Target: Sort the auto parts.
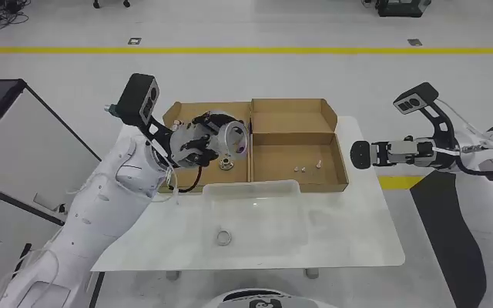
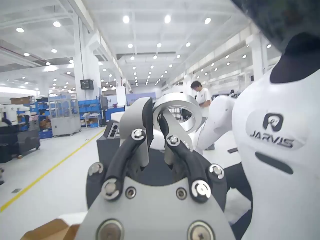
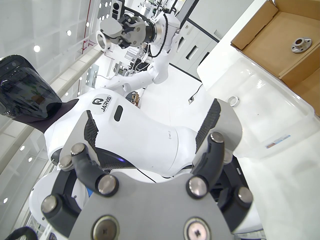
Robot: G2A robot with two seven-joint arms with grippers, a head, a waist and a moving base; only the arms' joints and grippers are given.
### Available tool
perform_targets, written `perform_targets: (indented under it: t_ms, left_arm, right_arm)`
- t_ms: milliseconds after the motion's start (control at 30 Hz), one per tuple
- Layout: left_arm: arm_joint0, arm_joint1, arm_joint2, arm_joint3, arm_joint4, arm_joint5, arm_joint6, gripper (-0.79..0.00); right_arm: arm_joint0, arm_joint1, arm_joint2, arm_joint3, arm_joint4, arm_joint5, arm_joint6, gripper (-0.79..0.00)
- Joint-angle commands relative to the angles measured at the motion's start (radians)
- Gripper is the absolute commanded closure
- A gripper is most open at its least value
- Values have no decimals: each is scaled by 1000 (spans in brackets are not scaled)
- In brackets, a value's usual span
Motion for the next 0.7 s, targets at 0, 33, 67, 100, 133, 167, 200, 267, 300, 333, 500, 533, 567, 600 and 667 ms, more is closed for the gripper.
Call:
perform_targets:
  t_ms: [0, 33, 67, 100, 133, 167, 200, 267, 300, 333, 500, 533, 567, 600, 667]
  left_arm:
    - [7, 2, -9, 7, 39, 0, 2, 0]
    - [12, 1, -9, 5, 35, 0, 15, 0]
    - [13, 1, -9, 1, 31, 0, 29, 0]
    - [14, 1, -8, -5, 29, 0, 41, 0]
    - [16, 1, -6, -12, 18, 0, 58, 0]
    - [17, 0, -2, -23, 3, 0, 78, 0]
    - [18, -1, 5, -35, -17, 0, 102, 0]
    - [15, -1, 20, -58, -58, 0, 144, 0]
    - [13, -2, 29, -73, -81, 0, 170, 0]
    - [9, -2, 36, -86, -99, 0, 191, 0]
    - [-10, -4, 59, -142, -162, 0, 315, 0]
    - [-11, -5, 63, -150, -172, 0, 342, 0]
    - [-16, -5, 65, -154, -169, 0, 359, 0]
    - [-19, -5, 68, -156, -162, 0, 374, 0]
    - [-23, -2, 74, -136, -127, 0, 375, 0]
  right_arm:
    - [0, 0, 0, 0, 0, 0, 0, -785]
    - [0, 0, 0, 0, 0, 0, 0, -785]
    - [0, 0, 0, 0, 0, 0, 0, -785]
    - [0, 0, 0, 0, 0, 0, 0, -785]
    - [0, 0, 0, 0, 0, 0, 0, -785]
    - [0, 0, 0, 0, 0, 0, 0, -785]
    - [0, 0, 0, 0, 0, 0, 0, -785]
    - [0, 0, 0, 0, 0, 0, 0, -785]
    - [0, 0, 0, 0, 0, 0, 0, -785]
    - [0, 0, 0, 0, 0, 0, 0, -785]
    - [0, 0, 0, 0, 0, 0, 0, -785]
    - [0, 0, 0, 0, 0, 0, 0, -785]
    - [0, 0, 0, 0, 0, 0, 0, -785]
    - [0, 0, 0, 0, 0, 0, 0, -785]
    - [0, 0, 0, 0, 0, 0, 0, -785]
